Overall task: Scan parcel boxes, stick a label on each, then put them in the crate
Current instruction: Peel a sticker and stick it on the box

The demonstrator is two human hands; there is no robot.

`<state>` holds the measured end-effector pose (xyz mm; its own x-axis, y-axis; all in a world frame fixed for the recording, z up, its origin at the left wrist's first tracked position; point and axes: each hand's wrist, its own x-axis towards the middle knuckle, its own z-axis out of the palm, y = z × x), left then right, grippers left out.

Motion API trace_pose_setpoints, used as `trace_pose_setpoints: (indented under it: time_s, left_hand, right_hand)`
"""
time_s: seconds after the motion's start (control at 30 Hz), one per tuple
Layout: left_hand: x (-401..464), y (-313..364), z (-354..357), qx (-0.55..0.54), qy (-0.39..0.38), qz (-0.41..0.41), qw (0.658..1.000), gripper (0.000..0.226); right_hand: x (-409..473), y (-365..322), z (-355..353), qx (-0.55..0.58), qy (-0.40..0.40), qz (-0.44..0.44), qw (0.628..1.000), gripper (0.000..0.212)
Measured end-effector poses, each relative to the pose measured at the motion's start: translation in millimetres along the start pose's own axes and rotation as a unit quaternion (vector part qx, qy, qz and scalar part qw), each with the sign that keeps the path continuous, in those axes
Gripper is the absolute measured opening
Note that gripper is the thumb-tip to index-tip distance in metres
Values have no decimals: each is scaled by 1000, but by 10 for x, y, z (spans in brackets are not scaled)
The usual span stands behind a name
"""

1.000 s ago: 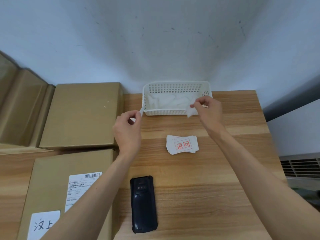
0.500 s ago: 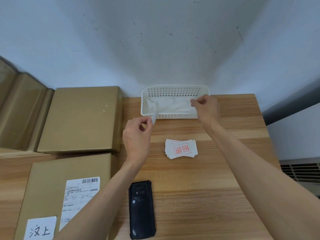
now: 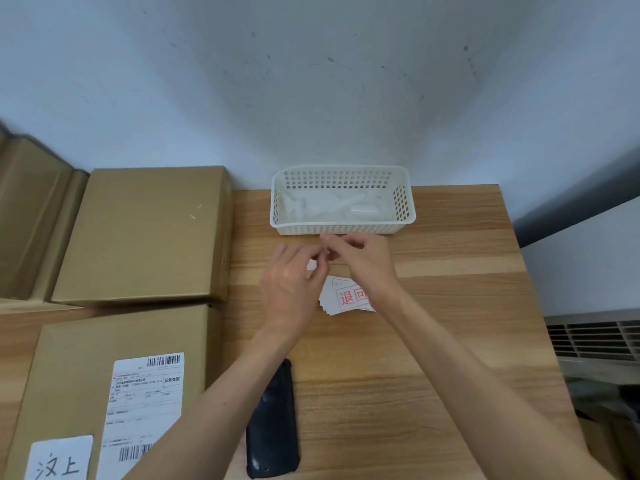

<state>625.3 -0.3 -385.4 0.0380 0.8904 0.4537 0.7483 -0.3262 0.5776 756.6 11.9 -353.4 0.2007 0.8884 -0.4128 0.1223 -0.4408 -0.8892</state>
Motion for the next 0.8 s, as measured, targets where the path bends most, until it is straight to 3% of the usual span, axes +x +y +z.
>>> trace_pose_setpoints:
  time_s: [0.13,0.27,0.33,0.4,0.57,0.67,0.8]
  left_hand:
    - [-112,-52,76,42,23,89,995,11]
    - [-195,-81,56,20,1,105,994,13]
    - [-233,-77,-44,-26,-28,44,998,16]
    - [-256,-77,-202,-93,-56,-81,991,19]
    - [-221,-263,-515,-157,-68,-342,924,25]
    - [-251,-390,-686,-205,-85,-426,877,23]
    - [-398,-559,-944,-267,-96,-457,843,13]
  right_hand:
    - [-88,91,4,18,27,2,999,14]
    - [-135,158,-38,-15,32,-2,999,14]
    - [-166,185,-37,-15,39,-1,999,18]
    - [-212,195,-33,-17,43,4,999,19]
    - [-364,203,25,-15,17,2,1000,14]
    - [-491,199,127,-12,-10,-19,1000,15]
    - [-691,175,401,1,-28,-49,998,15]
